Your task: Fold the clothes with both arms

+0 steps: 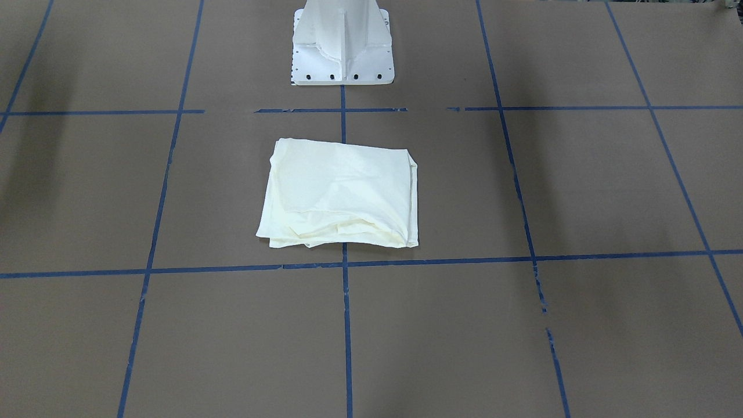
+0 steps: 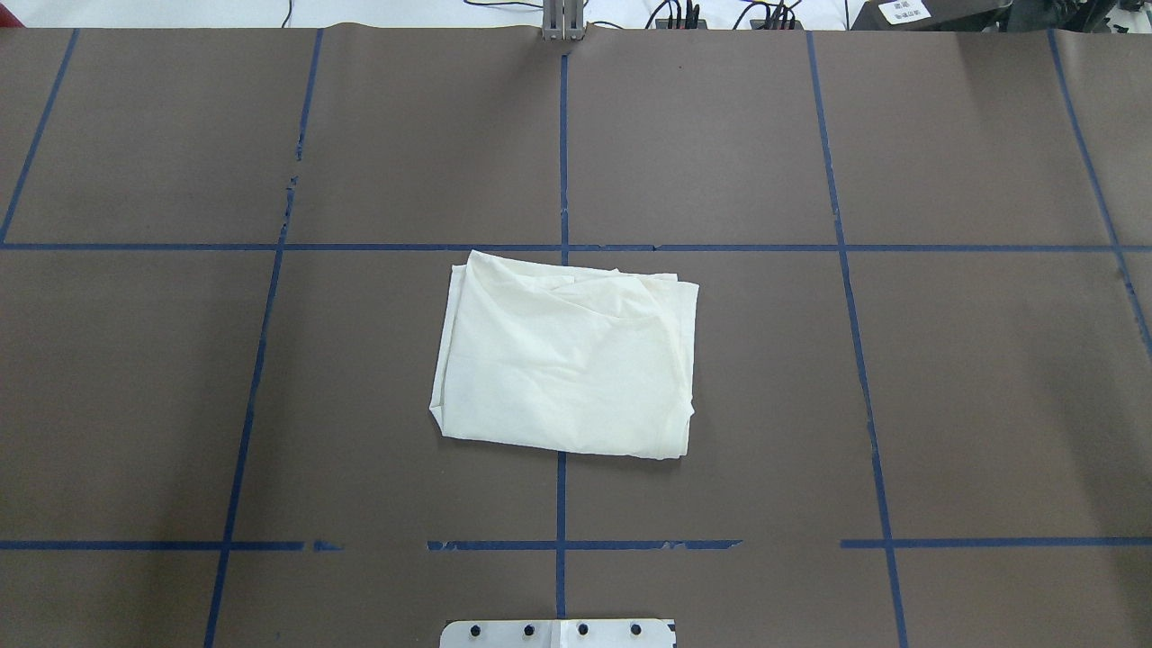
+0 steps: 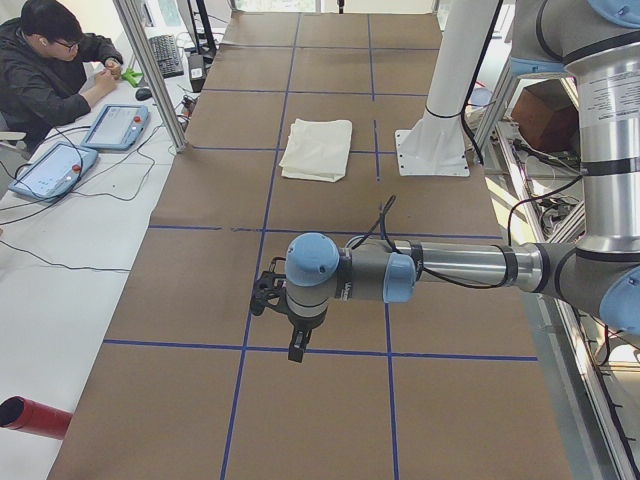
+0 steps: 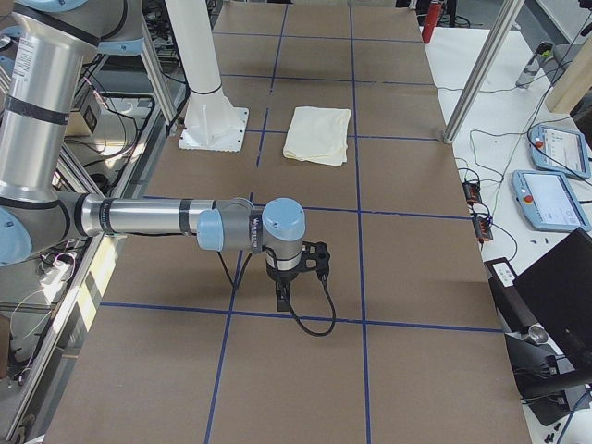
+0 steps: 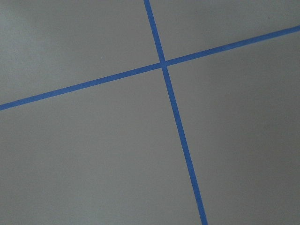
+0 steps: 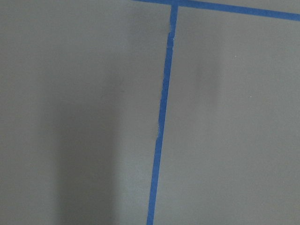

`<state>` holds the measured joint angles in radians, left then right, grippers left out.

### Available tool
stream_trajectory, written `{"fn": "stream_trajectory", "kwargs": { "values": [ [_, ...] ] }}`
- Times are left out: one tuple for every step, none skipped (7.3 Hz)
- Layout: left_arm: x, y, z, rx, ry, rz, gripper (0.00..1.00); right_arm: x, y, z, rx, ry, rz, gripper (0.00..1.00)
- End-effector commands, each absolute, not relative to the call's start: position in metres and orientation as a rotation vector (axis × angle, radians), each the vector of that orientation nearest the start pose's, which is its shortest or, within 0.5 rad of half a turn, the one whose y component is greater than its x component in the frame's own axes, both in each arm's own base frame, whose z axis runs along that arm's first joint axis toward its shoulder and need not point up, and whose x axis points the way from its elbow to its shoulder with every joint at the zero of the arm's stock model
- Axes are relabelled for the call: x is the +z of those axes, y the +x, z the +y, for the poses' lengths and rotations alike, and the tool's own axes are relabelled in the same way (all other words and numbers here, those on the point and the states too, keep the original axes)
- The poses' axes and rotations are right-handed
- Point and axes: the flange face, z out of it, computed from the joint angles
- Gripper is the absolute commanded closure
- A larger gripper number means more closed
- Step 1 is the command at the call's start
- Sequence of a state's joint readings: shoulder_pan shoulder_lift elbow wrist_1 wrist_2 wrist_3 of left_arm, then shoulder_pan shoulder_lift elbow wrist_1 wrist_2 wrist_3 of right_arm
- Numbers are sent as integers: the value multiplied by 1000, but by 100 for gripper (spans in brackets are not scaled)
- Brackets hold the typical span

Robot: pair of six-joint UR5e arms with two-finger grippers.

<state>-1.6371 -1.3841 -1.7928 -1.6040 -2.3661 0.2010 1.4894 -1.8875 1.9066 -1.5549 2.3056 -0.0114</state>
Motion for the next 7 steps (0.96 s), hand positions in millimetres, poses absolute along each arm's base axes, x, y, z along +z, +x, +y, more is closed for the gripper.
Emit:
{"fn": "stream_trajectory", "kwargs": {
  "values": [
    [629,-88,-413,150,169,778,0,630,37,-365,-100,6,-737,0],
    [627,-81,-416,172,168,776,0,629,37,-366,-101,8,-736,0],
    [624,-79,-415,183,174,780,0,632,37,-364,-101,5,-734,0],
    [624,-79,-415,185,176,781,0,631,37,-363,-102,8,-734,0],
    [624,-79,-415,186,178,783,0,629,37,-365,-107,16,-736,0],
    [623,-79,-415,184,177,783,0,627,37,-366,-108,21,-736,0],
    [624,-79,-415,184,176,783,0,625,37,-368,-110,25,-736,0]
  ]
}}
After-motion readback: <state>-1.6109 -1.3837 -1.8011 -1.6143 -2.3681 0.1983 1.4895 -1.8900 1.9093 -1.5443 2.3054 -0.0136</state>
